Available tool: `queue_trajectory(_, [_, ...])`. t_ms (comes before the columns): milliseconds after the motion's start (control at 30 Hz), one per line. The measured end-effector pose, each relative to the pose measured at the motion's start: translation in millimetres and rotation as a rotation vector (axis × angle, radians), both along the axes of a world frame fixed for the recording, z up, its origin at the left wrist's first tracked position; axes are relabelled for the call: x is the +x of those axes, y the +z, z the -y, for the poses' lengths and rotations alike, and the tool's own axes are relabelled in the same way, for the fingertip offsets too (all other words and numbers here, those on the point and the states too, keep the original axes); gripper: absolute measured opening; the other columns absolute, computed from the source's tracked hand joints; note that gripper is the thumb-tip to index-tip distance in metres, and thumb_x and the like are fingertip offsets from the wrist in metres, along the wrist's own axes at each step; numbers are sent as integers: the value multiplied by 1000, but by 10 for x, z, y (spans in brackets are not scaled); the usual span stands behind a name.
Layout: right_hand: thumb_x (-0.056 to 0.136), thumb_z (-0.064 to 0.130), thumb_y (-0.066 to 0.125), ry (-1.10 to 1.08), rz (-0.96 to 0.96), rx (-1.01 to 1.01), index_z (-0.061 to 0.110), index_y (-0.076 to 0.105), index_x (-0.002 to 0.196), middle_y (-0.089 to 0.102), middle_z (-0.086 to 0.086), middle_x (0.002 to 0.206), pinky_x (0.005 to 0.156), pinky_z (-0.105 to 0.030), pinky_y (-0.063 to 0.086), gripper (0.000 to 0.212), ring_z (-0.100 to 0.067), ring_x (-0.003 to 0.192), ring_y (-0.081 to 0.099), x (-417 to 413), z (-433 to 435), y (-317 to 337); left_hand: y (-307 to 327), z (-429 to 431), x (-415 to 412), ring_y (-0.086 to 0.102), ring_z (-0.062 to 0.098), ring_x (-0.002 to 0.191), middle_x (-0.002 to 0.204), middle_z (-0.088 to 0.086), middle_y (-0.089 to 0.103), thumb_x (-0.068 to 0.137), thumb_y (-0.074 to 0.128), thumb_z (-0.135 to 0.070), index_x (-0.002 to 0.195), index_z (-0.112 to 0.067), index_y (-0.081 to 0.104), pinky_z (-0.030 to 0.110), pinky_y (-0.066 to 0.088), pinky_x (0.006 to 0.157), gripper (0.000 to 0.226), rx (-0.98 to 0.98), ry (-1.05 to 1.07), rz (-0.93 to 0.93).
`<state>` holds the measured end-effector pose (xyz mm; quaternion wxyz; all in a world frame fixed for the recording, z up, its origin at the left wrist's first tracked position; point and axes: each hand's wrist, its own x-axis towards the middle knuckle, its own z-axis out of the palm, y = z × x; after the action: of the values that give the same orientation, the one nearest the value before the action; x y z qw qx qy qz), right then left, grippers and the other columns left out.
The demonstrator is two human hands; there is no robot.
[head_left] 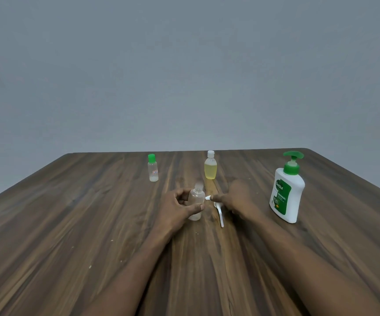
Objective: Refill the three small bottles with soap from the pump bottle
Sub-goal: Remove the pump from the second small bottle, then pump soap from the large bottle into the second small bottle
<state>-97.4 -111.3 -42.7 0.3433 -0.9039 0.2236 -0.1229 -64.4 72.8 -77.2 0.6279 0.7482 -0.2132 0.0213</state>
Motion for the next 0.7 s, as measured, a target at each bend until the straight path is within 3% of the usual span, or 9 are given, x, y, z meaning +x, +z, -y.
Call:
queue_trajectory(67, [74,34,84,15,1,78,3,58,79,56,-11,65,50,-26,37,41,-20,48,48,37,-50,-10,12,-10,15,72,10,81,88,-5,78,68,92,-9,101,-22,76,25,59,74,39,-25,1,-14])
queue_trajectory(133, [73,28,84,18,30,122,4,57,75,55,-7,56,39,-20,35,36,-14,38,47,75,-118,4,40,-27,36,71,6,79,85,-8,78,69,91,-7,97,-25,74,20,57,71,37,-46,4,-21])
queue_trajectory(200, [75,28,84,35,44,79,8,53,72,54,-3,60,34,-17,31,36,-9,40,46,141,-211,49,70,-60,66,72,5,78,82,-11,78,69,91,-7,93,-28,73,21,58,71,36,-70,17,-14])
queue_trajectory(333, [76,24,83,47,57,79,13,41,69,51,-7,78,45,-21,31,44,-16,64,50,262,-441,81,118,-123,81,72,4,78,85,-11,79,60,90,-28,91,-28,74,22,60,71,35,-138,56,18])
queue_trajectory(433, [76,15,78,73,130,168,12,40,75,58,-22,82,58,-37,50,39,-24,67,53,262,-562,-27,123,-135,79,72,4,78,86,-10,79,60,86,-32,97,-26,74,20,57,68,39,-141,86,35])
queue_trajectory(500, [78,12,75,83,150,179,13,38,74,61,-21,81,62,-42,55,38,-26,65,55,230,-596,-72,119,-137,81,73,6,79,87,-8,79,61,85,-30,99,-25,74,21,57,69,39,-142,89,40])
queue_trajectory(567, [80,16,77,101,182,163,16,36,70,57,-10,72,52,-24,51,42,-21,59,53,190,-575,-53,119,-131,77,73,6,80,88,-9,79,62,85,-31,98,-28,73,21,57,70,39,-129,86,47])
queue_trajectory(600, [82,19,77,116,187,134,18,35,68,50,-3,66,44,-10,38,45,-13,55,48,143,-540,-15,115,-124,72,74,6,80,88,-11,79,62,85,-31,98,-29,73,21,57,71,38,-122,85,50])
queue_trajectory(700, [89,31,69,113,169,-129,16,43,59,44,4,55,44,-9,35,42,-5,47,40,-139,-357,150,104,-109,59,74,5,80,88,-12,79,61,85,-31,99,-31,74,23,58,71,39,-109,83,61])
